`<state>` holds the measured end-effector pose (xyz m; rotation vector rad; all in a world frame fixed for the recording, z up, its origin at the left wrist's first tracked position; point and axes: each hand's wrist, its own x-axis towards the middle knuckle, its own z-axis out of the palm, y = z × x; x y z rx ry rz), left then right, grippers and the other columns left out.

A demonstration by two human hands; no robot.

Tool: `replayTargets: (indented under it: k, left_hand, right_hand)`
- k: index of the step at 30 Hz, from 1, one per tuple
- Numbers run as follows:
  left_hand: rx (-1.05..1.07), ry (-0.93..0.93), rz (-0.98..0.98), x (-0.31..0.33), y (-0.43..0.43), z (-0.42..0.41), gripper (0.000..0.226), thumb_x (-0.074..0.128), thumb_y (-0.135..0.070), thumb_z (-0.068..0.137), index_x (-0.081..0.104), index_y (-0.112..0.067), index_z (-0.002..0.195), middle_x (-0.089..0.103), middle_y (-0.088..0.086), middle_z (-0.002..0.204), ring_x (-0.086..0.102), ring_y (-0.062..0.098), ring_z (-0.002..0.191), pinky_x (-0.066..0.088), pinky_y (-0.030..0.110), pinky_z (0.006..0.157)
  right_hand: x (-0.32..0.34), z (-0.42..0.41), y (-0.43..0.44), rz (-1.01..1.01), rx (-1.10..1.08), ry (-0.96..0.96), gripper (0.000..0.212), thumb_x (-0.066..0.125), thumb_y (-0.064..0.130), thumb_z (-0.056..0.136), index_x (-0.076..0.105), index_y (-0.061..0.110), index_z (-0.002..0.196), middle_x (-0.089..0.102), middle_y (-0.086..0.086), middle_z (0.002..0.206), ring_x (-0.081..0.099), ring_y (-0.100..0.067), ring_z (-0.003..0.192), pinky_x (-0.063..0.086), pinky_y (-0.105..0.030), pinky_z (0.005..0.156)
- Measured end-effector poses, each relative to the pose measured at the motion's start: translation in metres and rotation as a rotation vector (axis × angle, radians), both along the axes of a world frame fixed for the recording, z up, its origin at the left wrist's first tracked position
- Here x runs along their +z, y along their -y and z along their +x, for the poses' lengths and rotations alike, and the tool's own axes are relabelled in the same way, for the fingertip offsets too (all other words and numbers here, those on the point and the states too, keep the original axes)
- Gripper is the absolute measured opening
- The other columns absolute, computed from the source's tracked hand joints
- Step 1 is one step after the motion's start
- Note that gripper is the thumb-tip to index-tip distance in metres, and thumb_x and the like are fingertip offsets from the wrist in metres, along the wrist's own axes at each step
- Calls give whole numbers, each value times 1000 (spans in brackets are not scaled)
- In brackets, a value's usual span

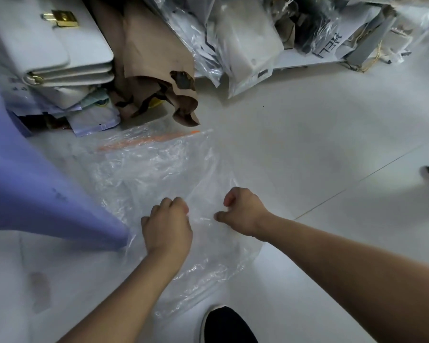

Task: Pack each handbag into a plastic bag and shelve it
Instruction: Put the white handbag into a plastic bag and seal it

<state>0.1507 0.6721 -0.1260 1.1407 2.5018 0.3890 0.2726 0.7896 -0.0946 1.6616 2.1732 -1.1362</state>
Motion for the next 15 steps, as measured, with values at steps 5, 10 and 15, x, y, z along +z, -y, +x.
replayTargets:
  k: [5,10,15]
  left_hand:
    - [-18,84,284,49,-28,-1,31,57,-14,96,56,-26,124,52,-3,123,57,21,109,46,31,72]
    - [-104,267,573,97,-38,-3,27,62,-21,94,55,-31,117,51,-14,108,55,6,89,53,32,81]
    - [-91,310,630,169,-34,-19,20,53,-47,96,54,-42,115,68,-19,91,64,7,87,53,33,79]
  right_hand:
    - [24,-9,-11,69,-263,-296,51,61,11,92,38,28,135,60,-4,102,68,-28,86,56,-33,58]
    - [56,-27,-34,-146,-583,-618,53,76,28,88,54,24,136,70,-9,120,71,-26,99,57,-32,71]
    - [136,-36,-40,-111,-466,-872,11,62,11,94,72,14,95,69,-5,79,65,-21,72,53,-32,67]
